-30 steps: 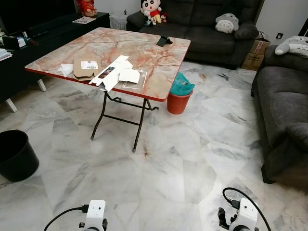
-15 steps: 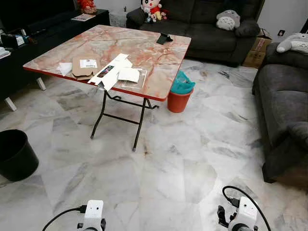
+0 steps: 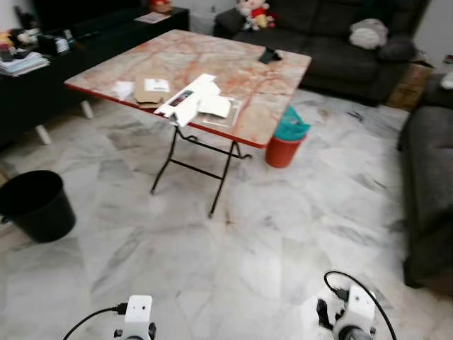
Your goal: Picking trash to rubbish bin
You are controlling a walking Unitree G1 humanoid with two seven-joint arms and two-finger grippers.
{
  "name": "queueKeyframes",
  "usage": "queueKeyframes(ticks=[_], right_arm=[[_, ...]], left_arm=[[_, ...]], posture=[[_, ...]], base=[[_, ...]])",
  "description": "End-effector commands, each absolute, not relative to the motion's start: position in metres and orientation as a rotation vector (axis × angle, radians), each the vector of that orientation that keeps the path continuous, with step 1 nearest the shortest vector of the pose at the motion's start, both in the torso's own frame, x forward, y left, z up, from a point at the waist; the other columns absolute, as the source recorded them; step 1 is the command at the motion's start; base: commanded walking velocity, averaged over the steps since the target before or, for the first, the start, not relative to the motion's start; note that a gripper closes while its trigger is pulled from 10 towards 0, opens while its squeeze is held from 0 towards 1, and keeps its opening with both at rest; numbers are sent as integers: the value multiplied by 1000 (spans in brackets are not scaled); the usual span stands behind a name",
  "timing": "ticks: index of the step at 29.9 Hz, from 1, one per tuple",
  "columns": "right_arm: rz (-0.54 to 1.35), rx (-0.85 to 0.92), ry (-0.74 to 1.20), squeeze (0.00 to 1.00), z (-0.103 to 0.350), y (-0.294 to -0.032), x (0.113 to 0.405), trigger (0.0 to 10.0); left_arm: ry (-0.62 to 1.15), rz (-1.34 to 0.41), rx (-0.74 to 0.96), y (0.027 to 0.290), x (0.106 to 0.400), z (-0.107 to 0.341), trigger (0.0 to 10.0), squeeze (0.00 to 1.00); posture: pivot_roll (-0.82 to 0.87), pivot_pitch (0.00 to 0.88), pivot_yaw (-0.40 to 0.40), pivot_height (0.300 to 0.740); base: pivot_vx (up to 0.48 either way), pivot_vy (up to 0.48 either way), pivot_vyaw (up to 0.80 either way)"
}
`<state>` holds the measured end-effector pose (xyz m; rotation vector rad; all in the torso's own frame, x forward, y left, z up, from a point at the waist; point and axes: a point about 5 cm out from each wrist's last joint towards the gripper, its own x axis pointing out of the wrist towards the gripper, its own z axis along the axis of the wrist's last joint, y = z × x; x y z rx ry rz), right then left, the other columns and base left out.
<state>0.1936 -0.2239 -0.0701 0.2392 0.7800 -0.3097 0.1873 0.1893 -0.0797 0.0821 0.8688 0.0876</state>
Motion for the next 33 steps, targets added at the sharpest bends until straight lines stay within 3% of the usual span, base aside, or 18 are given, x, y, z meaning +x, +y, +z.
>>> queueKeyframes(ticks=[1, 33], right_arm=[[-320, 236, 777, 0, -70, -227, 191, 10000], [-310, 239, 774, 0, -70, -226, 192, 10000]], left_arm=[[868, 77, 76, 186, 187, -80, 10000, 0], [857, 30, 79, 176, 189, -80, 10000, 0]], posture=[[103, 0, -58, 740], [100, 0, -64, 740]], base=[[0, 0, 800], [0, 0, 800]])
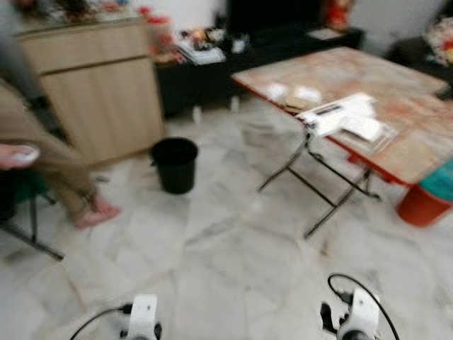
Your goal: Picking trash to rubbish bin
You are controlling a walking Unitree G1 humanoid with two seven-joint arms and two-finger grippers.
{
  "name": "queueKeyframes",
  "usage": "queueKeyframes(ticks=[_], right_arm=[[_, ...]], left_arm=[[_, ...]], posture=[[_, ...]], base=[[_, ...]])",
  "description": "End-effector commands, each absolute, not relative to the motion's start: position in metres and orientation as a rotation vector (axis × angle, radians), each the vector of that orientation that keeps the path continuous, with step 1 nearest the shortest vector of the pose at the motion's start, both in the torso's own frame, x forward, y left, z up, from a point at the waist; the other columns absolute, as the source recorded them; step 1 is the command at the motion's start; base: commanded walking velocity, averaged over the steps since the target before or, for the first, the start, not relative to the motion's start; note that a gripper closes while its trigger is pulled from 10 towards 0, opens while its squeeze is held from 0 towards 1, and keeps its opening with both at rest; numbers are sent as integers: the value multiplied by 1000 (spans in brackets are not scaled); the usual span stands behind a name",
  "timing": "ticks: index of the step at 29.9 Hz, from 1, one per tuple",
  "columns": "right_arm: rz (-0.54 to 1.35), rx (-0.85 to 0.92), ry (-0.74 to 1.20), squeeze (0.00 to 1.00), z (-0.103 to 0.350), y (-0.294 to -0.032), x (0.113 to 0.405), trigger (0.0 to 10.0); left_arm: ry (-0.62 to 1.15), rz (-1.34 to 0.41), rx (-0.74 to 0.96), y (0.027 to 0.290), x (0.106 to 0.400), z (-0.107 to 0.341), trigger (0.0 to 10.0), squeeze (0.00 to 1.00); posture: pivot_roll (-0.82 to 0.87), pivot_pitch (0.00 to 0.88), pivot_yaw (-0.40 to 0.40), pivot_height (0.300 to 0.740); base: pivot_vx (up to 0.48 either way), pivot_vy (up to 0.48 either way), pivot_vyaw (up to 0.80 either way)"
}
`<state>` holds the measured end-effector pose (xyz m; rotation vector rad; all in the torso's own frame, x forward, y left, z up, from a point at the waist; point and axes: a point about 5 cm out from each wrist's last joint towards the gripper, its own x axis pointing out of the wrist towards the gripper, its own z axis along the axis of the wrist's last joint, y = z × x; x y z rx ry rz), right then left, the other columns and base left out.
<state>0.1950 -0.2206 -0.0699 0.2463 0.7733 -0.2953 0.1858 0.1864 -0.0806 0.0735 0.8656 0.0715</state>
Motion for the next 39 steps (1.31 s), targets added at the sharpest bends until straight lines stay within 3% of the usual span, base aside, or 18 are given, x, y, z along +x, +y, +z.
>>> queueKeyframes(ticks=[1, 5, 18, 39], right_arm=[[-310, 239, 773, 0, -70, -226, 192, 10000], [-308, 242, 769, 0, -70, -226, 192, 10000], [-318, 260, 725, 0, -64, -230, 200, 10000], [-318, 260, 710, 0, -63, -230, 202, 10000]], left_arm=[[856, 29, 80, 176, 189, -80, 10000, 0], [848, 25, 81, 174, 192, -79, 10000, 0], [794, 21, 85, 172, 203, -72, 10000, 0], [786, 3, 110, 170, 207, -70, 10000, 0]], posture=[[100, 0, -64, 740], [100, 0, -64, 740], [93, 0, -66, 740], [90, 0, -62, 740]], base=[[0, 0, 800], [0, 0, 739], [0, 0, 0], [342, 0, -220]])
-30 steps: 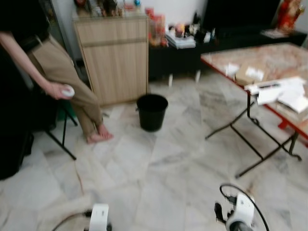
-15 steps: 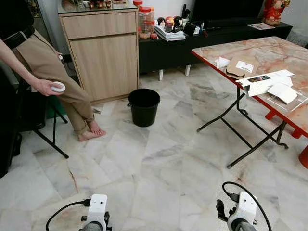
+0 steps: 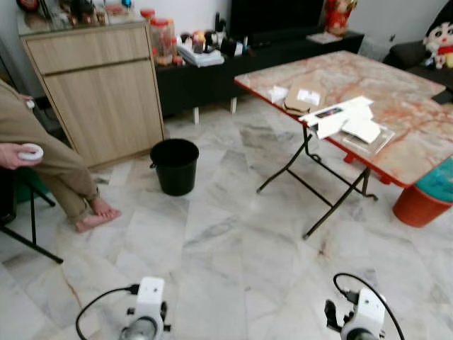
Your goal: Picking trash to rubbish bin
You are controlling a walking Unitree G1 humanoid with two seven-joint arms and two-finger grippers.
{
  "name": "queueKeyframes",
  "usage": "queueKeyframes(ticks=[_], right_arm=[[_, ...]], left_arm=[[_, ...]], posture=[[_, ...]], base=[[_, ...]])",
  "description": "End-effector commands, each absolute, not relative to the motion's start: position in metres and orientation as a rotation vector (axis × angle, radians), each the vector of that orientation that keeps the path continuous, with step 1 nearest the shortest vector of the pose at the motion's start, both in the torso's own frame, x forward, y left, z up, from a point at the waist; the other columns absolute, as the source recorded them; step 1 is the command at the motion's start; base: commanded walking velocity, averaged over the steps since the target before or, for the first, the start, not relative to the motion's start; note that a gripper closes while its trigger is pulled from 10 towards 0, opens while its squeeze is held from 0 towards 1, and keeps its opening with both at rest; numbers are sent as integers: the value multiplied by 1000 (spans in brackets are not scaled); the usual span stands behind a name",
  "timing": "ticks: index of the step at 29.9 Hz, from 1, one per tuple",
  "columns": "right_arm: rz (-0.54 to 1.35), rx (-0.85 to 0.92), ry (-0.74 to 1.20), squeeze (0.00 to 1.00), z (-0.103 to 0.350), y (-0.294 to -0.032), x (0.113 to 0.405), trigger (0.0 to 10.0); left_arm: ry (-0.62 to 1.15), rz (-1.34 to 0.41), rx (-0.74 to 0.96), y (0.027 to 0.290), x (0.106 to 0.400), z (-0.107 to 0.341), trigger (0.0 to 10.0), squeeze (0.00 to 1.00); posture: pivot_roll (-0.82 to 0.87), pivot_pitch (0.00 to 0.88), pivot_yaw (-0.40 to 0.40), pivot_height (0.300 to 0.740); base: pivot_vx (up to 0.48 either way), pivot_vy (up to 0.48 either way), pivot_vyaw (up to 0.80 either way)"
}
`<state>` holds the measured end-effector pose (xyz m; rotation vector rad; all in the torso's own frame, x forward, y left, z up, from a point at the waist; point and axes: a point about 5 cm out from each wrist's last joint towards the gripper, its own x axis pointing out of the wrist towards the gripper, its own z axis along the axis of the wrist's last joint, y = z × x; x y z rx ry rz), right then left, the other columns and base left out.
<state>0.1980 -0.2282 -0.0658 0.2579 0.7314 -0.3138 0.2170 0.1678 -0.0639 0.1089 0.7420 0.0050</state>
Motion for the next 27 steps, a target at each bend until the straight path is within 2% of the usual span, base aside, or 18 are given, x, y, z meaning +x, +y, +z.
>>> queueKeyframes(ticks=[1, 18, 27], right_arm=[[-318, 260, 709, 0, -63, -230, 202, 10000], [-283, 236, 703, 0, -61, -227, 206, 10000], [-277, 224, 707, 0, -61, -227, 206, 10000]], left_arm=[[787, 2, 111, 170, 207, -70, 10000, 0], [790, 13, 104, 171, 205, -71, 10000, 0], [801, 20, 97, 170, 201, -74, 10000, 0]], posture=[[90, 0, -62, 740], [102, 0, -67, 740], [103, 0, -76, 740]], base=[[480, 0, 0], [480, 0, 0], [480, 0, 672]])
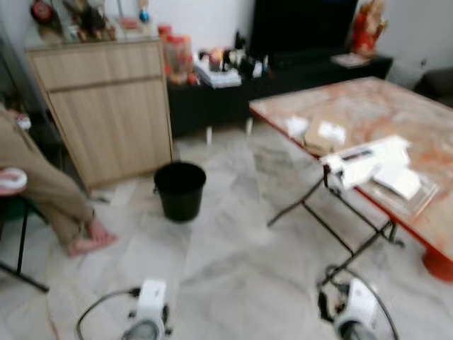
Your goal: Picking trash to rubbish bin
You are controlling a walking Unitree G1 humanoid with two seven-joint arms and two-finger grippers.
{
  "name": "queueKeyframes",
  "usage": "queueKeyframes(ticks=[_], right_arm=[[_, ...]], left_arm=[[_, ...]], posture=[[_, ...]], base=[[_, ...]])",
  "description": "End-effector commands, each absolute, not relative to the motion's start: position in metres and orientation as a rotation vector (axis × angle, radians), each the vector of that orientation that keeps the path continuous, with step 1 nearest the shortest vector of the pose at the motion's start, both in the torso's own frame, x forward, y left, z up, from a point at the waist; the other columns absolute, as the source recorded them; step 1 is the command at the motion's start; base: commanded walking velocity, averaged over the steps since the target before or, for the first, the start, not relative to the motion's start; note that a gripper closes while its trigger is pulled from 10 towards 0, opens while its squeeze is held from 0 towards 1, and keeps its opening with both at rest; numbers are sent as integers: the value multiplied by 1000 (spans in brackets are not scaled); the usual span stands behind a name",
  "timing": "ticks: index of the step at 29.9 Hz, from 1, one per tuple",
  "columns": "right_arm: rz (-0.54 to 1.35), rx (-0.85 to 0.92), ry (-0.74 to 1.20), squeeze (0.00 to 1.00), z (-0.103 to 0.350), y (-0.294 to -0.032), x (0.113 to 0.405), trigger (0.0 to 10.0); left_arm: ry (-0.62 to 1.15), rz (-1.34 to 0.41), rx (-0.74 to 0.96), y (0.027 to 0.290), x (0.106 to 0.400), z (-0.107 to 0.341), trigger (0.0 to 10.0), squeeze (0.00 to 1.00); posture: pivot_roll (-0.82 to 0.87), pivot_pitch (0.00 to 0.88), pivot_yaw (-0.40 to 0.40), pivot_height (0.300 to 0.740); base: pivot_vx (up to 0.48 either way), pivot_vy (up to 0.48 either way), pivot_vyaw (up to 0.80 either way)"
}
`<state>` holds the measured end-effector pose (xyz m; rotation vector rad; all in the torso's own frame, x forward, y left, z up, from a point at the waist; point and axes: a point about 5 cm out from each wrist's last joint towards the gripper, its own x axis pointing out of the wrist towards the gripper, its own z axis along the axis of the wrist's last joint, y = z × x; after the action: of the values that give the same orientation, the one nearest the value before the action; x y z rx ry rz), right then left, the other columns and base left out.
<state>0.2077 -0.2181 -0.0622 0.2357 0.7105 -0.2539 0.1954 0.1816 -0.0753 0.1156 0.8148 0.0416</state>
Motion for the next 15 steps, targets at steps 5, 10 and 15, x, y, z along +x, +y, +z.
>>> queueKeyframes(ticks=[5, 10, 15], right_arm=[[-276, 220, 707, 0, -61, -229, 206, 10000], [-276, 220, 707, 0, -61, -229, 206, 10000], [-280, 227, 704, 0, -61, -229, 206, 10000]], left_arm=[[805, 23, 94, 170, 200, -74, 10000, 0], [807, 26, 89, 170, 199, -75, 10000, 0], [807, 28, 87, 170, 199, -75, 10000, 0]], posture=[[103, 0, -78, 740], [106, 0, -80, 740], [106, 0, -80, 740]], base=[[480, 0, 629], [480, 0, 640], [480, 0, 332]])
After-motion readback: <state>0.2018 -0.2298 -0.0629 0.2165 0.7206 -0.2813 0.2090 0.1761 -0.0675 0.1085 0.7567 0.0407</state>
